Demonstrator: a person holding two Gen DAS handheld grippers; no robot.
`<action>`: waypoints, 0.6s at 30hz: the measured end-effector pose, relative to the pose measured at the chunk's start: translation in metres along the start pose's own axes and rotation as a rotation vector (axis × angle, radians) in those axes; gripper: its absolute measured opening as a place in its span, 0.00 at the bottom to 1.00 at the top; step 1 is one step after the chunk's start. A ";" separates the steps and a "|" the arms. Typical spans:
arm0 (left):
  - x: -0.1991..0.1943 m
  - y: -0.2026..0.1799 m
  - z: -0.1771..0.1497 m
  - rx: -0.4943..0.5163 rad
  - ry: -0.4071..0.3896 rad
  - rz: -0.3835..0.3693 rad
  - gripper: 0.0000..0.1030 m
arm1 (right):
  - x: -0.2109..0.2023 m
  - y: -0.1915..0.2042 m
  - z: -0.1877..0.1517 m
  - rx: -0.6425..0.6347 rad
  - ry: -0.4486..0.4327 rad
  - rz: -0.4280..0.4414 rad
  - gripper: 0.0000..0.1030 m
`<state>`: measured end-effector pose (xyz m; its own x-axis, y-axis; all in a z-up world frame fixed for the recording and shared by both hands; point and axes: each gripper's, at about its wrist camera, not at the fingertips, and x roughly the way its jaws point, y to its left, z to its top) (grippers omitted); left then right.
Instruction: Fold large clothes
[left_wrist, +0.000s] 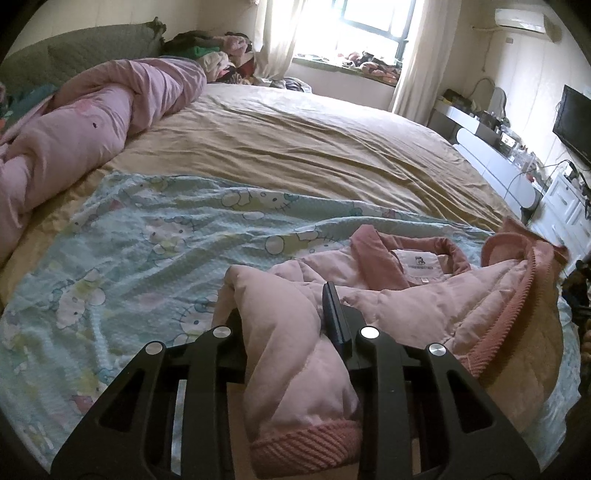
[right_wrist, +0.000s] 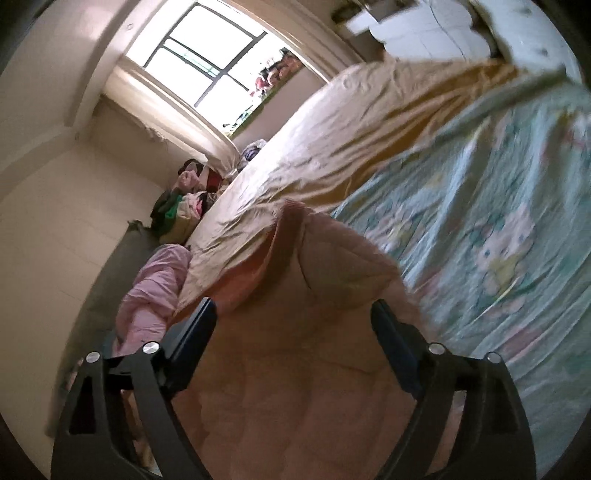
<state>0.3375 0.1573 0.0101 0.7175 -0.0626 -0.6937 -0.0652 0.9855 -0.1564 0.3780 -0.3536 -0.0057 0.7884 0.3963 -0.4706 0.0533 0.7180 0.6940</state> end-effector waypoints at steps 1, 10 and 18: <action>0.001 -0.001 0.000 0.001 0.002 0.000 0.22 | -0.003 0.000 -0.001 -0.015 -0.007 -0.010 0.87; -0.001 -0.003 -0.001 -0.021 -0.017 -0.031 0.36 | 0.001 -0.014 -0.022 -0.208 -0.001 -0.269 0.91; -0.033 -0.010 0.005 -0.007 -0.108 -0.026 0.75 | 0.034 -0.012 -0.047 -0.297 0.086 -0.327 0.91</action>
<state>0.3175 0.1500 0.0380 0.7895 -0.0709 -0.6097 -0.0500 0.9826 -0.1790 0.3753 -0.3217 -0.0555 0.7049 0.1581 -0.6914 0.1031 0.9416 0.3204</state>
